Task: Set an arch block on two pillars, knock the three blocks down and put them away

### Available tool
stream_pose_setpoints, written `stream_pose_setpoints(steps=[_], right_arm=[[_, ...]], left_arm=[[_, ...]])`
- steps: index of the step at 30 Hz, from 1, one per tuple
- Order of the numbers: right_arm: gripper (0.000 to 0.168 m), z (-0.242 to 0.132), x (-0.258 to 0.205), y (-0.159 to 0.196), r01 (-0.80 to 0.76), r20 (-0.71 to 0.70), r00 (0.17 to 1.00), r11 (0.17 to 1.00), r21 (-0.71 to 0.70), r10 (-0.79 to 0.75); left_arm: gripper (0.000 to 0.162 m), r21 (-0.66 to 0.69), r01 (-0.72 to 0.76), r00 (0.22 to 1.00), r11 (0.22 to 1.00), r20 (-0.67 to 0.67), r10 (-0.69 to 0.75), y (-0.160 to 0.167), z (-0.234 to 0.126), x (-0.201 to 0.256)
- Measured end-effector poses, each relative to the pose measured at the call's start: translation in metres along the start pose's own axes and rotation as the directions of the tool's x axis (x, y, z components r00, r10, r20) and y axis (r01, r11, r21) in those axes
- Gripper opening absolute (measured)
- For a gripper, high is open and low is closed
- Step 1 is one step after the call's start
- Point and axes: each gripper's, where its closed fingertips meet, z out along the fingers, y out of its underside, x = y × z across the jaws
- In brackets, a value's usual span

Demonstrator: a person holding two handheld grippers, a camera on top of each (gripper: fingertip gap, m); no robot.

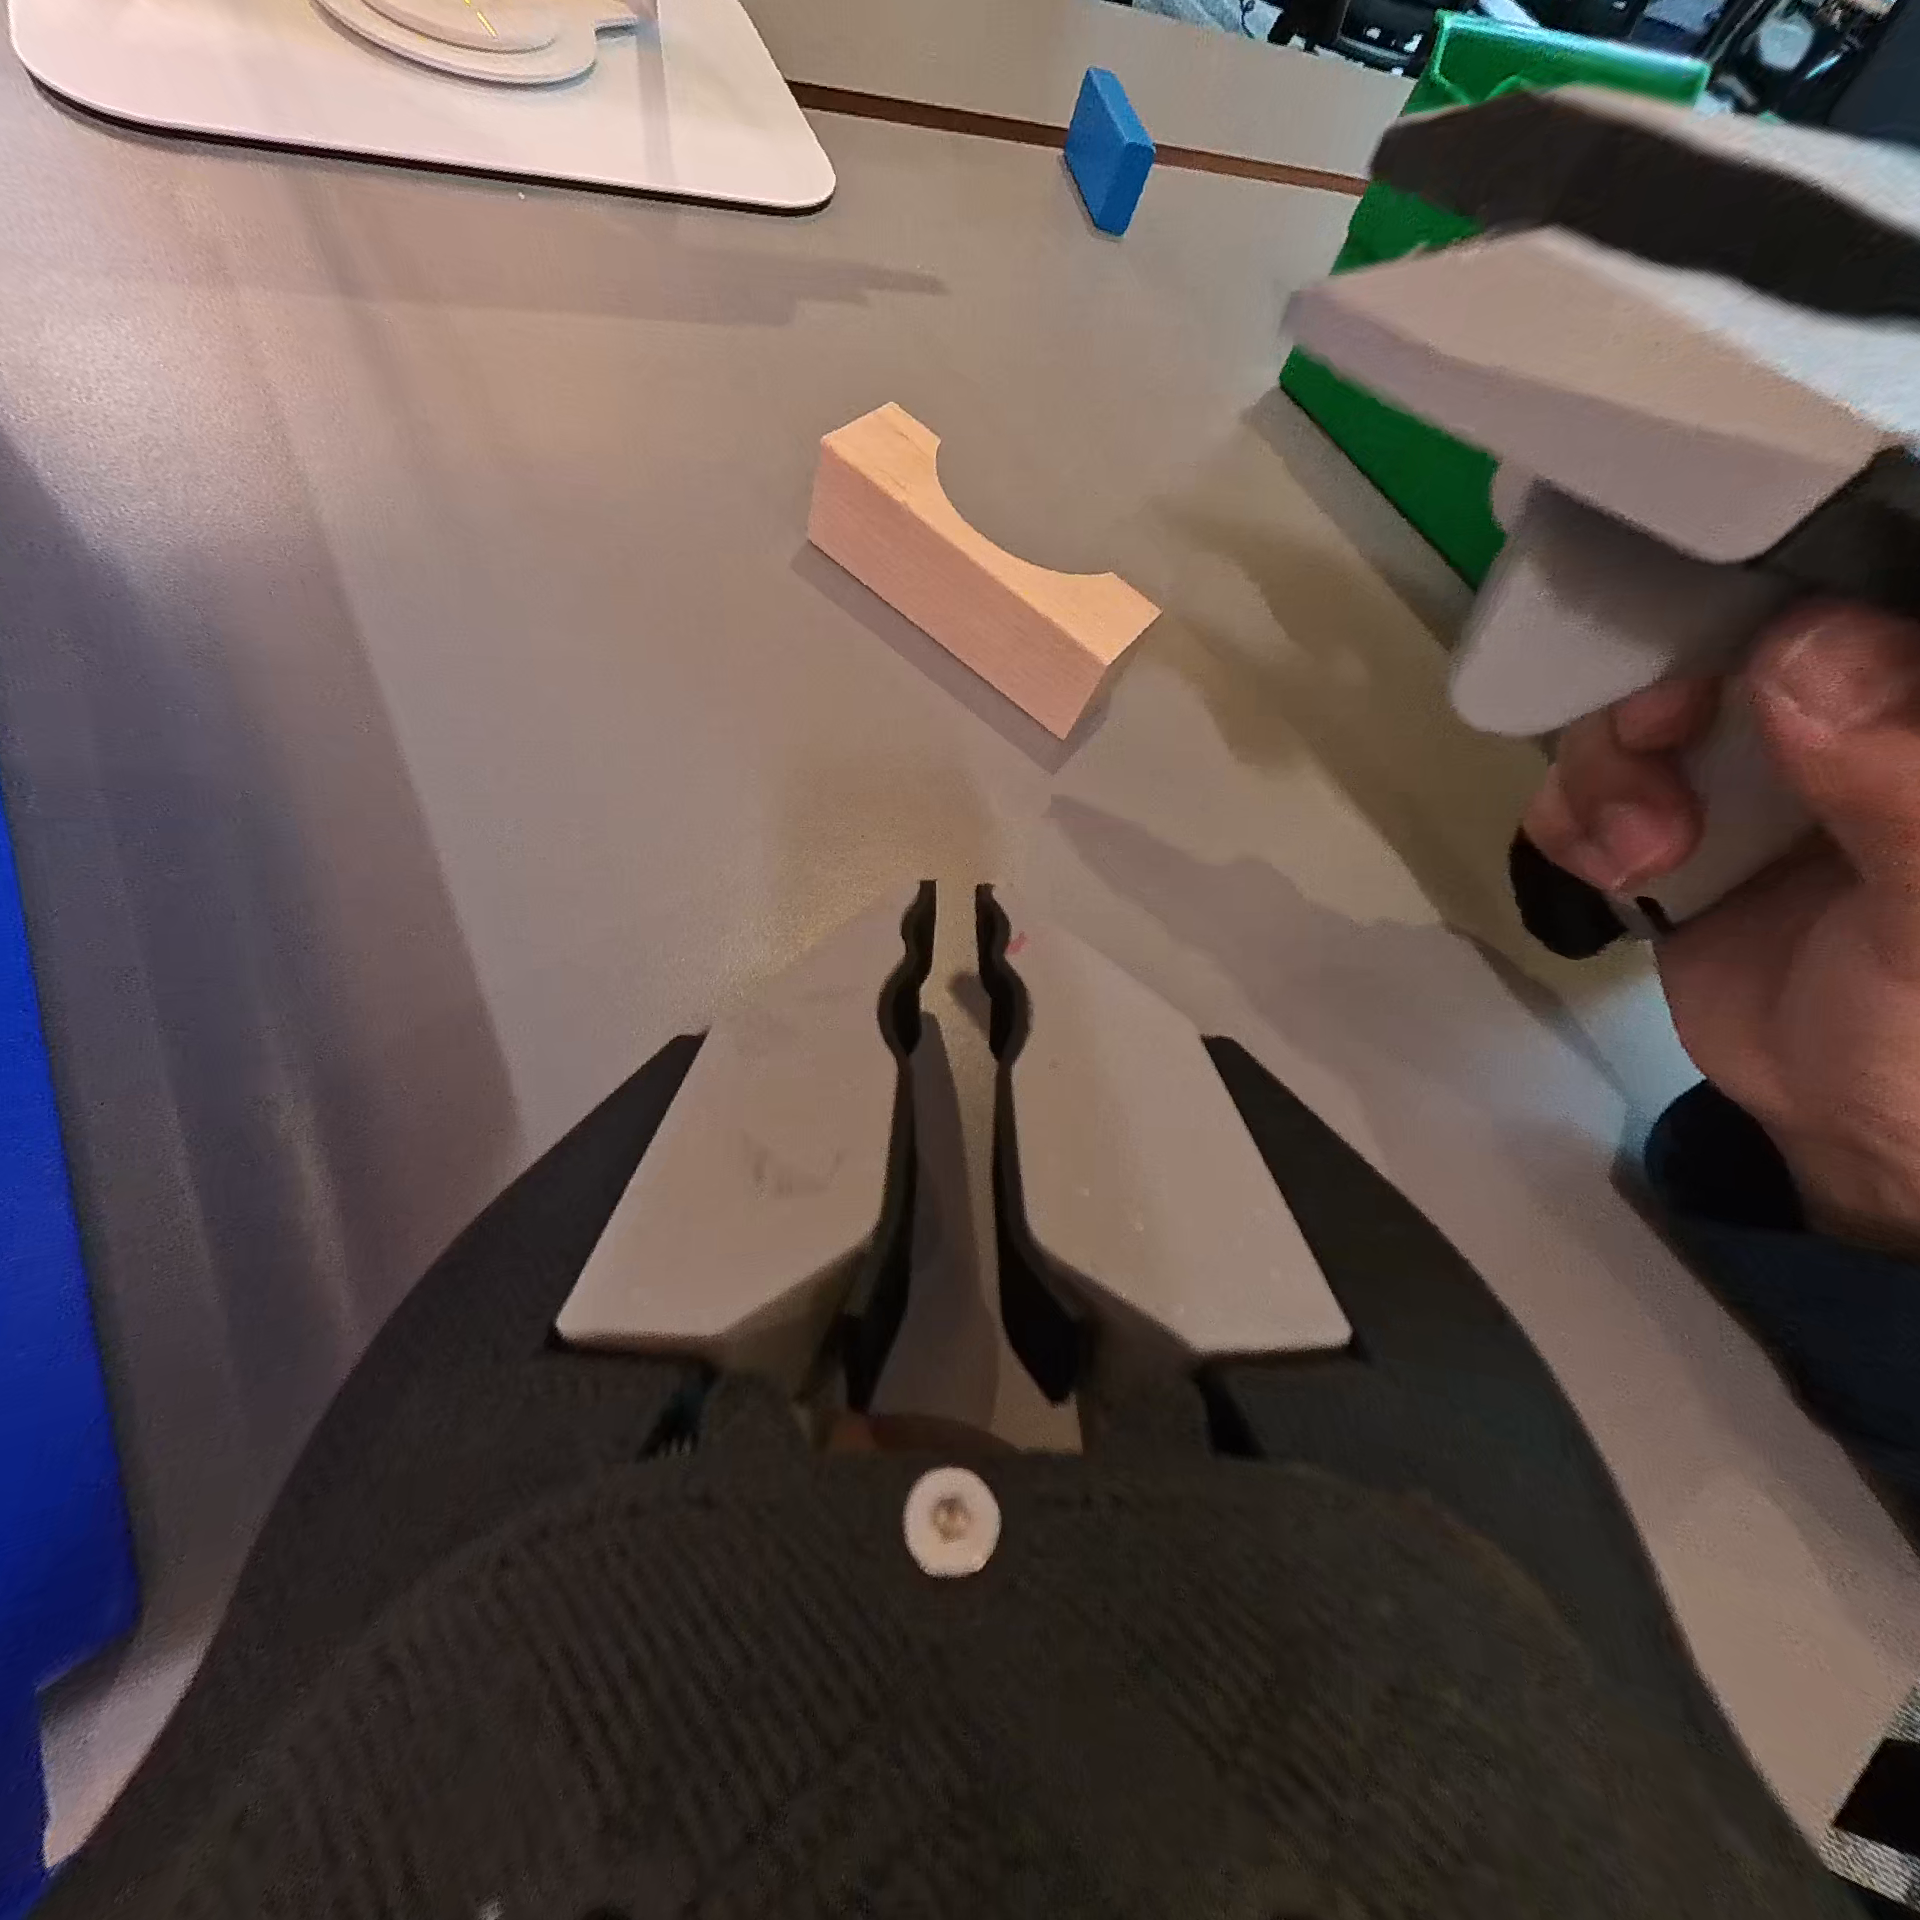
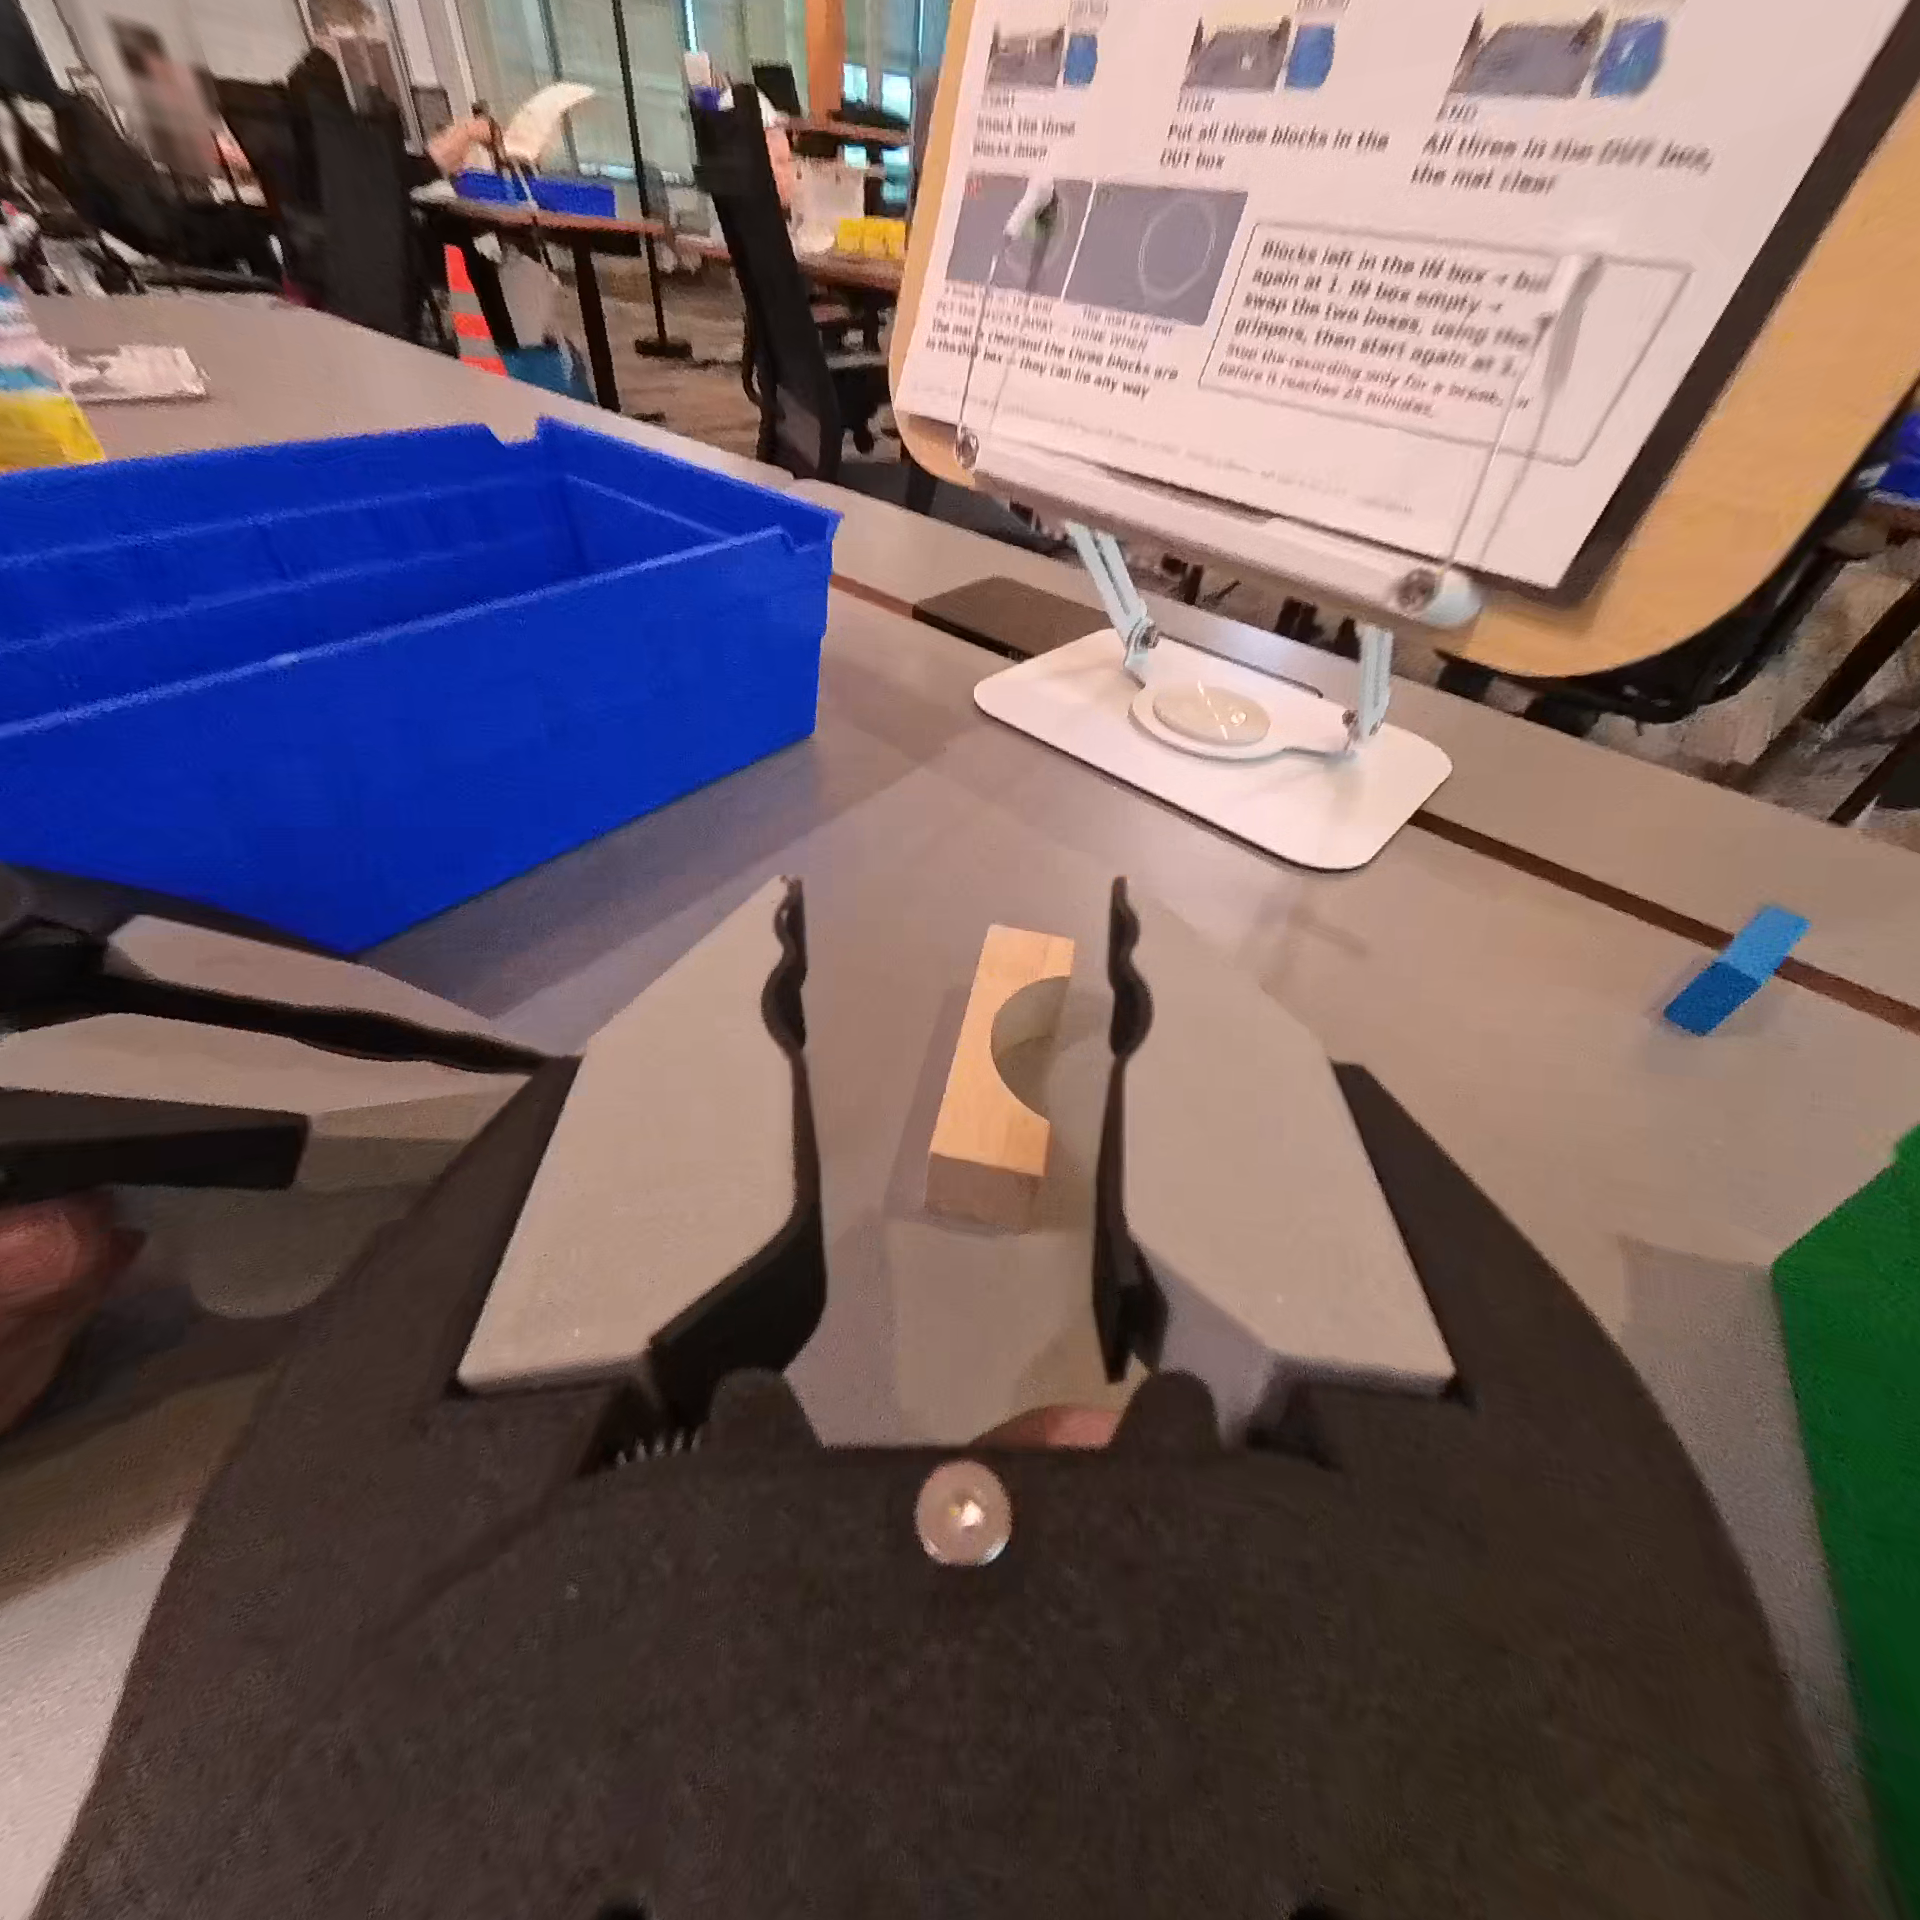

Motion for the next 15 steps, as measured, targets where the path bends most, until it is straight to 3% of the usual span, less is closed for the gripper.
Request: stream_pose_setpoints(steps=[4,6,9,12,13,15], right_arm=[[0.071,0.027,0.002,0.052,0.051,-0.031,0.998,0.966,-0.252,-0.061],[0.027,0.034,0.006,0.087,0.112,-0.024,0.99,0.892,-0.437,-0.136],[0.019,0.033,0.003,0.08,0.177,0.001,0.981,0.888,-0.425,-0.195],[0.011,0.026,0.003,0.059,0.184,-0.022,0.979,0.927,-0.327,-0.202],[0.0,0.021,0.005,0.046,0.198,-0.048,0.975,0.943,-0.269,-0.218],[0.0,0.015,0.005,0.036,0.188,-0.052,0.977,0.954,-0.232,-0.205]], left_arm=[[0.005,-0.004,-0.004,1.0,1.0,0.001,0.004,0.0,0.001,0.0],[0.005,-0.003,-0.003,1.0,1.0,0.002,0.003,0.0,0.0,0.0],[0.005,0.002,0.004,1.0,1.0,0.001,-0.004,0.0,0.0,0.0],[0.005,0.002,0.006,1.0,1.0,-0.002,-0.006,0.0,0.0,0.0],[0.005,0.001,0.004,1.0,1.0,-0.002,-0.004,0.0,0.0,0.0],[0.005,-0.002,-0.001,1.0,1.0,-0.004,0.001,0.0,0.0,0.001]])
